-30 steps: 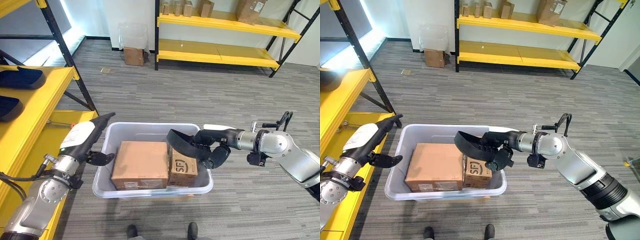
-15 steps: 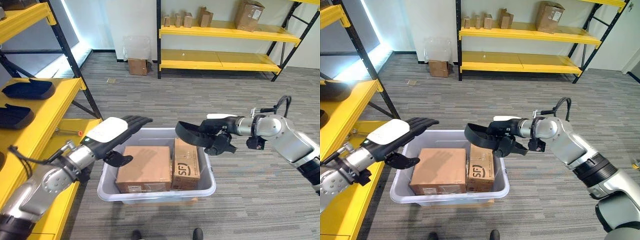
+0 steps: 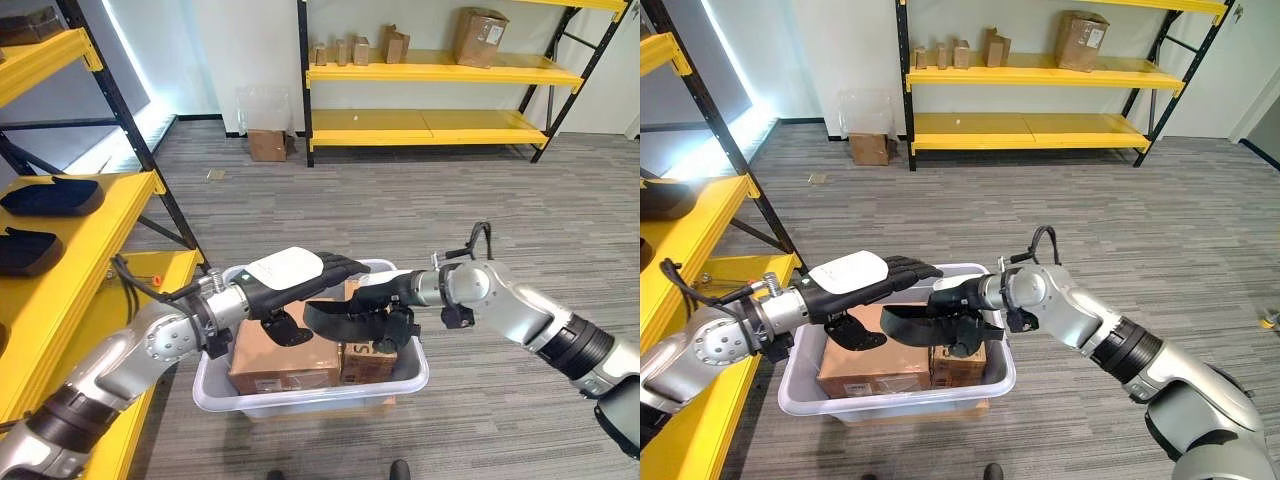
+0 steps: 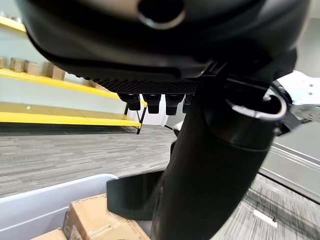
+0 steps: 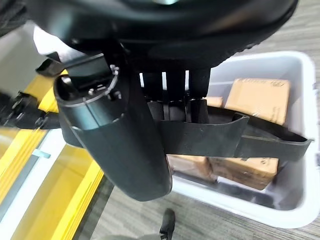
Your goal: Move parts from the plastic box to the shelf.
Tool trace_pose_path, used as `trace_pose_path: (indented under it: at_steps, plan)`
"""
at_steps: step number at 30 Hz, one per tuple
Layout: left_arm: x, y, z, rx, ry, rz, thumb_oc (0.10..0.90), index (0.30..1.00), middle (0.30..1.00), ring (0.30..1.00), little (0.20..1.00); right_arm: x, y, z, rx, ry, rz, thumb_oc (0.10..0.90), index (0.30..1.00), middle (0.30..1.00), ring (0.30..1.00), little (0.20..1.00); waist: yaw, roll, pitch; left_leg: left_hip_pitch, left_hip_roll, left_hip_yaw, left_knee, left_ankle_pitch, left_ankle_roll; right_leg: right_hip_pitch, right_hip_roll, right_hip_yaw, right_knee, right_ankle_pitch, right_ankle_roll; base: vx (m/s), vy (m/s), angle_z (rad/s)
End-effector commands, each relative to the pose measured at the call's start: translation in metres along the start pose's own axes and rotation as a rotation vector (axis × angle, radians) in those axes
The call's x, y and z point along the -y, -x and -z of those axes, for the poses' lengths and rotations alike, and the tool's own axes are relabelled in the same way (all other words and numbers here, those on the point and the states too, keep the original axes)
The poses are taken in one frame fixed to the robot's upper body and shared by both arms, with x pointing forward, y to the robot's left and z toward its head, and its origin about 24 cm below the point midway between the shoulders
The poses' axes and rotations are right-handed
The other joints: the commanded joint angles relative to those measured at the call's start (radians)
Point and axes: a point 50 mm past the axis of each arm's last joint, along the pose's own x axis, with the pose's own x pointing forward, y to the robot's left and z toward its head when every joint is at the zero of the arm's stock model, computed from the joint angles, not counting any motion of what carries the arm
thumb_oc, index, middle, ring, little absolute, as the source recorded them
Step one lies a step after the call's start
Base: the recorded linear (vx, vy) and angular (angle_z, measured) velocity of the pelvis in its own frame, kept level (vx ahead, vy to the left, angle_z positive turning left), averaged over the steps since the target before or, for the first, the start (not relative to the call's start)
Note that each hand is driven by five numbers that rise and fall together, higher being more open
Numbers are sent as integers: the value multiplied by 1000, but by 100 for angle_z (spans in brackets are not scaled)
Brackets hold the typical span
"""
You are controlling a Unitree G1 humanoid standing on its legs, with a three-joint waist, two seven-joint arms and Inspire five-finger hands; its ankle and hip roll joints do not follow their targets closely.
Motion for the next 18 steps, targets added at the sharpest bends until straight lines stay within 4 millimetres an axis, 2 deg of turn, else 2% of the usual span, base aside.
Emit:
trace_pose_path:
  at_steps: [1,2,4,8,18]
  plan:
    - [-32,-15,-8,69,-22,-153,900,1000,1000,1000,1000,51,20,-61,132,235,177,400,300,300,300,300,0,-32,-82,34,36,47,-8,-57,3,12,-79,-35,-2,-15,82,5,0,-9]
    - [-31,-17,-7,65,-15,-150,900,1000,1000,1000,1000,51,19,-62,132,241,179,400,300,300,300,300,-1,-33,-82,34,37,48,-8,-58,3,12,-79,-35,-2,-15,82,4,-3,-9]
    - [-12,-18,5,-21,71,-135,900,1000,1000,1000,1000,58,18,-59,92,261,258,400,300,300,300,300,0,-36,-80,35,40,53,-8,-57,1,8,-74,-30,-2,-18,79,1,1,-3]
    - [-2,-16,16,-97,148,-115,900,1000,1000,1000,1000,63,23,-57,83,267,307,400,300,300,300,300,-4,-36,-78,36,38,56,-8,-61,2,6,-73,-28,-2,-21,77,-7,8,-6]
    - [42,-17,29,-231,253,-11,900,1000,1000,1000,1000,74,29,-59,68,292,373,400,300,300,300,300,-9,-28,-75,37,36,59,-8,-64,4,3,-71,-19,-2,-24,75,-4,8,-3]
